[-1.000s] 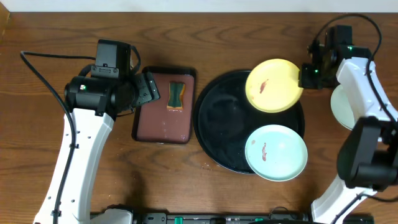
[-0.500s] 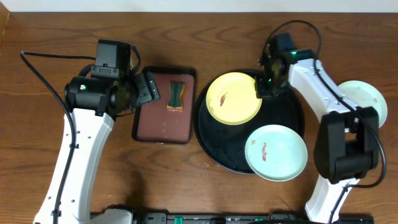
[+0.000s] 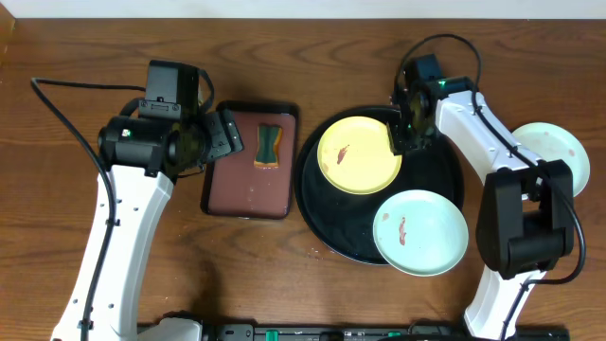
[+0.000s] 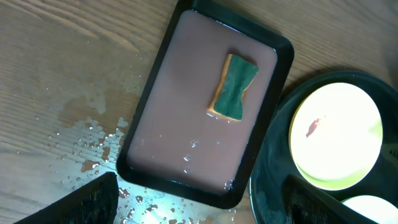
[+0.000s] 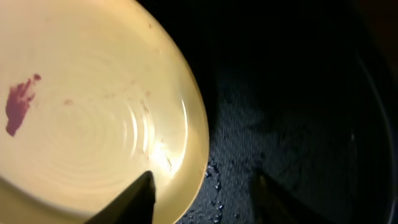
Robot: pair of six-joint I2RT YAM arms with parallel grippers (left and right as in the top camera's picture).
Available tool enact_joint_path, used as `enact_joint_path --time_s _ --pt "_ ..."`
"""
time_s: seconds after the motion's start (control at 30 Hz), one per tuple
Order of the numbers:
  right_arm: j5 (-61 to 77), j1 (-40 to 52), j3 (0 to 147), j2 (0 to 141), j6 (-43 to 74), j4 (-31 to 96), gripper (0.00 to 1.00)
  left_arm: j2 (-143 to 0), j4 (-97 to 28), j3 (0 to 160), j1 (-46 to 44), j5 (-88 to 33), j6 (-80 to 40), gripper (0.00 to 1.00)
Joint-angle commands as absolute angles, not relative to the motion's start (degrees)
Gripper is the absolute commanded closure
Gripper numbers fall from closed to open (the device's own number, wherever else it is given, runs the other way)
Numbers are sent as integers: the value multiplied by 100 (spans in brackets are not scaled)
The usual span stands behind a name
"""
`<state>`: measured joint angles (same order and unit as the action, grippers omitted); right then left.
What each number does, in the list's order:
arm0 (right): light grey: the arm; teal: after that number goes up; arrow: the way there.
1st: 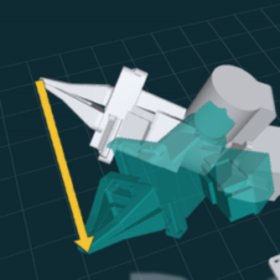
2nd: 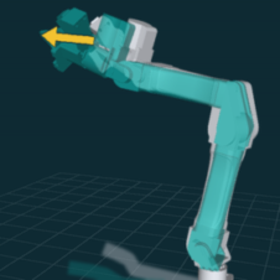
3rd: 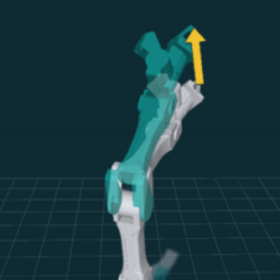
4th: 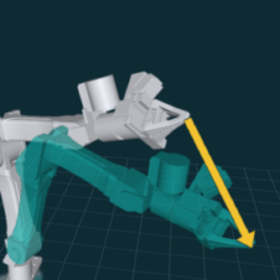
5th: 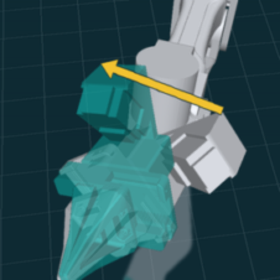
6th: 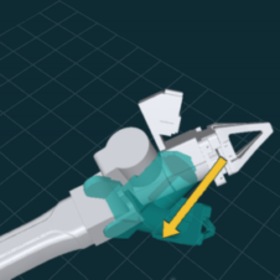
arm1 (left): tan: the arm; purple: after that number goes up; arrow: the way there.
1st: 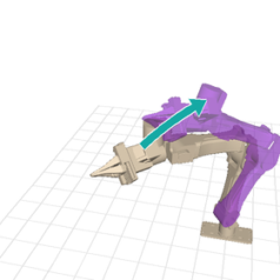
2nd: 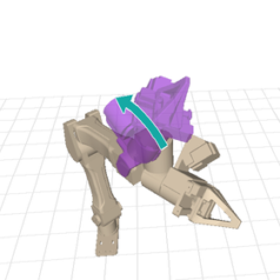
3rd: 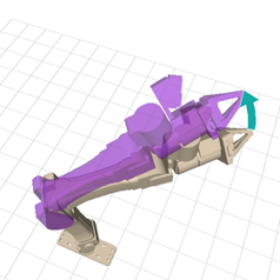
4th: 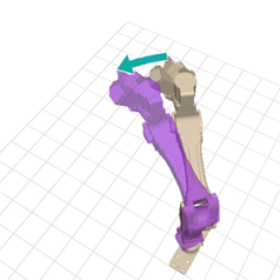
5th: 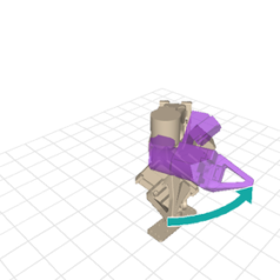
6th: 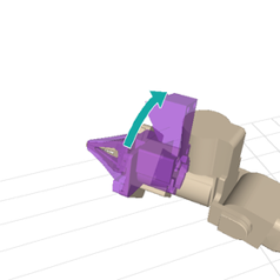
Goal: Clean dirty plates on tray and stack at the side
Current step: 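Grasp the sponge in the water tray again with the left gripper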
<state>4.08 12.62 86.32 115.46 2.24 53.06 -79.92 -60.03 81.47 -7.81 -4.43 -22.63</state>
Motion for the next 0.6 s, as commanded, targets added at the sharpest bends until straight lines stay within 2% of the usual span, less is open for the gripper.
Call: enact_joint_path --time_s 0.0,0.2,0.23,0.33,0.4,0.5,0.57 --pt "611 1186 8613 11544 193 5295 58 -7972 -6020 8230 -768 -471 -2257 16" --pt "735 1164 8237 11544 1070 5059 57 -7972 -6016 8230 -768 -543 -2281 16" --pt "740 1142 8108 11544 1068 4875 57 -7972 -6018 8230 -768 -576 -2281 1" --pt "755 1092 7769 11544 1068 4390 61 -7972 -5990 8230 -768 -613 -2429 1" --pt "760 1052 7520 11544 1090 4066 75 -7977 -5909 8217 -775 -810 -2497 1" --pt "757 1046 7378 11544 1179 3894 85 -7985 -5850 8132 -779 -836 -2499 1" --pt "757 1044 7360 11544 1177 3872 96 -8034 -5843 8058 -779 -836 -2499 3"
